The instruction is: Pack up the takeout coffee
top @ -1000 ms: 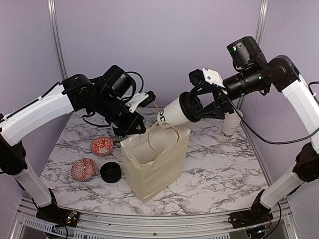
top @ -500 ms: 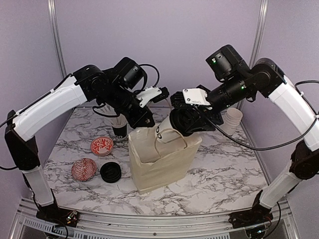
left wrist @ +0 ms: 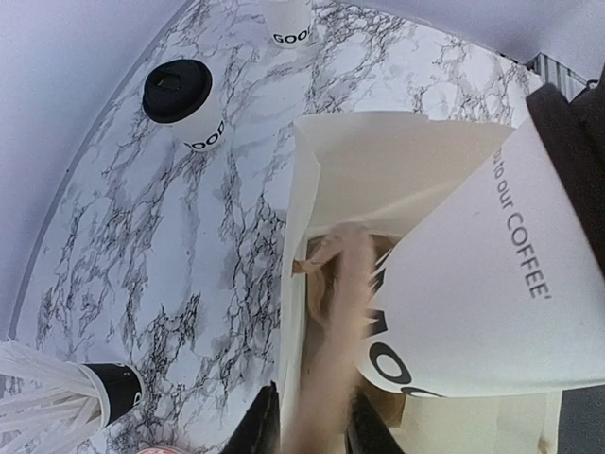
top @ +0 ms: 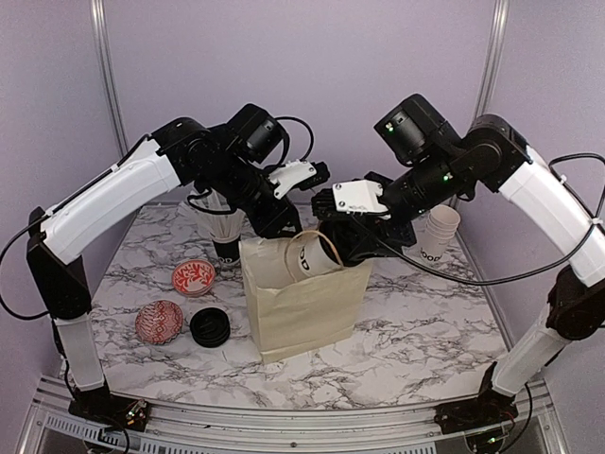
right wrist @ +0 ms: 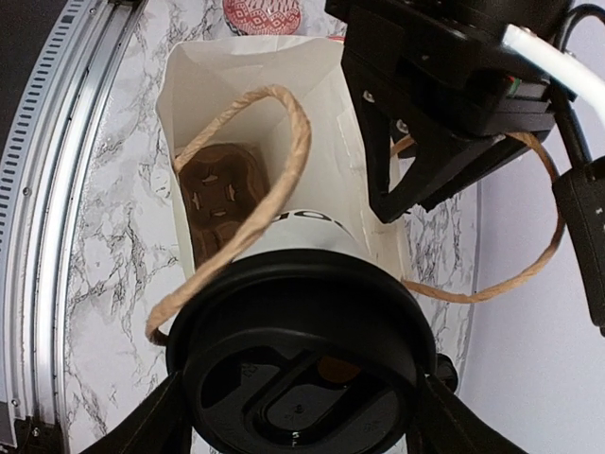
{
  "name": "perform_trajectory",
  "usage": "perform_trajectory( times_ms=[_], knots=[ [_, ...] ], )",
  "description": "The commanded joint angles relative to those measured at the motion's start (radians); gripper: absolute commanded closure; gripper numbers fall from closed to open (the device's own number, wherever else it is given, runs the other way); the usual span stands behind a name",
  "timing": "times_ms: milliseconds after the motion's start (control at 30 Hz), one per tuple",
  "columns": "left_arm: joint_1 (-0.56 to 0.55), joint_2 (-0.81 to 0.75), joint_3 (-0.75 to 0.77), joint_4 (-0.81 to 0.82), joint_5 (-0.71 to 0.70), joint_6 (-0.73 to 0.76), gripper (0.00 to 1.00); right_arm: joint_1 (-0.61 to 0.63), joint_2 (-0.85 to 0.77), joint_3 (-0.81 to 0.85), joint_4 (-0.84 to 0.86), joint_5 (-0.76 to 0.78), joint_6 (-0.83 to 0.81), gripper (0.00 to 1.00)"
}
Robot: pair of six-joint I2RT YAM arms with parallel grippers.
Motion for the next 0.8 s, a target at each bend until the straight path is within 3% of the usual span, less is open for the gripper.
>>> perform_trajectory(
  times_ms=[0,200,333,533,767],
  knots=[
    [0.001,-0.019,0.030,-0.019,0.011,-0.015,0.65,0.035,0.011,0.003,-0.007,0.076,0.035,0.48],
    [0.001,-0.102,0.009,0.008,-0.098,-0.063,0.47,0.036,0.060,0.051,-0.005,0.083,0.030,0.48],
    [0.023,-0.187,-0.028,0.065,-0.340,-0.177,0.40,0.035,0.090,0.058,0.001,0.103,0.014,0.50],
    [0.058,-0.335,-0.249,0.203,-0.331,-0.213,0.38,0.036,0.116,0.061,0.019,0.140,-0.002,0.52],
    [0.067,-0.367,-0.354,0.212,-0.292,-0.199,0.38,0.036,0.132,0.100,0.010,0.165,-0.009,0.52]
  ],
)
